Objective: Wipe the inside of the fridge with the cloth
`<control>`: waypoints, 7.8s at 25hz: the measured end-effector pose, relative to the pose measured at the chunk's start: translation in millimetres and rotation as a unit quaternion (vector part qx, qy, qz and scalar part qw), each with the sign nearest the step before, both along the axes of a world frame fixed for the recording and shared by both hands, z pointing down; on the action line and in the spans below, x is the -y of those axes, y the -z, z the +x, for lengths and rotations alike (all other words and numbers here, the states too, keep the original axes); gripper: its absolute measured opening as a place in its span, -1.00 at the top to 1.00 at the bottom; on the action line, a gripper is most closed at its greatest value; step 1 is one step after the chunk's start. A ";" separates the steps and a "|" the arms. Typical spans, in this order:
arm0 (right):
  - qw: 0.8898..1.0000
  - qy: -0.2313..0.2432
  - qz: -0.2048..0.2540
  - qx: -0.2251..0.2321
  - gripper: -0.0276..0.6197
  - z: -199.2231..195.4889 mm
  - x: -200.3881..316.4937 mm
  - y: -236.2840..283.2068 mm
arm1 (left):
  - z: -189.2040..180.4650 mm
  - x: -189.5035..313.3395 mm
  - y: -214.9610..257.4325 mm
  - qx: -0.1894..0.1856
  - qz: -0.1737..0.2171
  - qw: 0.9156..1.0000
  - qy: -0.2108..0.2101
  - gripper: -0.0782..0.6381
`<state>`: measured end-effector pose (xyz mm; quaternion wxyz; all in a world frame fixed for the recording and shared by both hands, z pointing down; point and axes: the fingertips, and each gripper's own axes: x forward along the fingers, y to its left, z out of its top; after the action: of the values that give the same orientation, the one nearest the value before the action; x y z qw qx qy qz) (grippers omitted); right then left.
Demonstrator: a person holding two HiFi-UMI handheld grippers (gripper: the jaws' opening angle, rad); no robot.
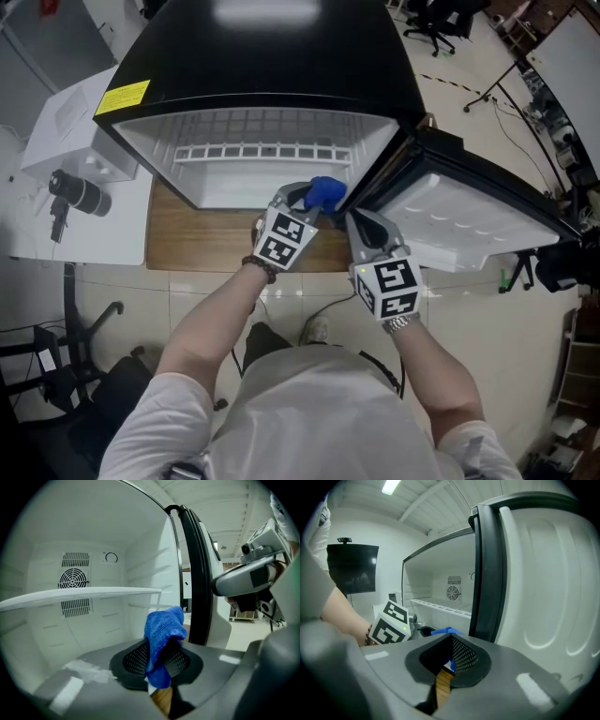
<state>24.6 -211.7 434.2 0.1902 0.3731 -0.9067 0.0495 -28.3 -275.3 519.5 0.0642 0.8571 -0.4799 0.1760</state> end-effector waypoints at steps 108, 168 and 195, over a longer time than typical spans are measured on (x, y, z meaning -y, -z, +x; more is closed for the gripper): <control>0.988 0.148 0.027 -0.018 0.37 -28.2 -48.9 22.4 | -6.0 -96.5 105.6 -0.034 0.100 0.993 0.044 0.63; 0.979 -0.145 0.135 0.038 0.78 102.4 -26.3 156.1 | 126.0 -95.9 28.2 -0.043 -0.055 0.997 -0.033 0.33; 0.983 -0.154 0.099 0.029 0.79 100.6 5.2 167.1 | 130.4 -66.0 -11.0 -0.044 -0.113 0.992 0.040 0.49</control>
<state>125.2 -216.9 267.1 0.1162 0.5236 -0.8440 -0.0013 102.1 -209.3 530.4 0.1884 0.8311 -0.4880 0.1888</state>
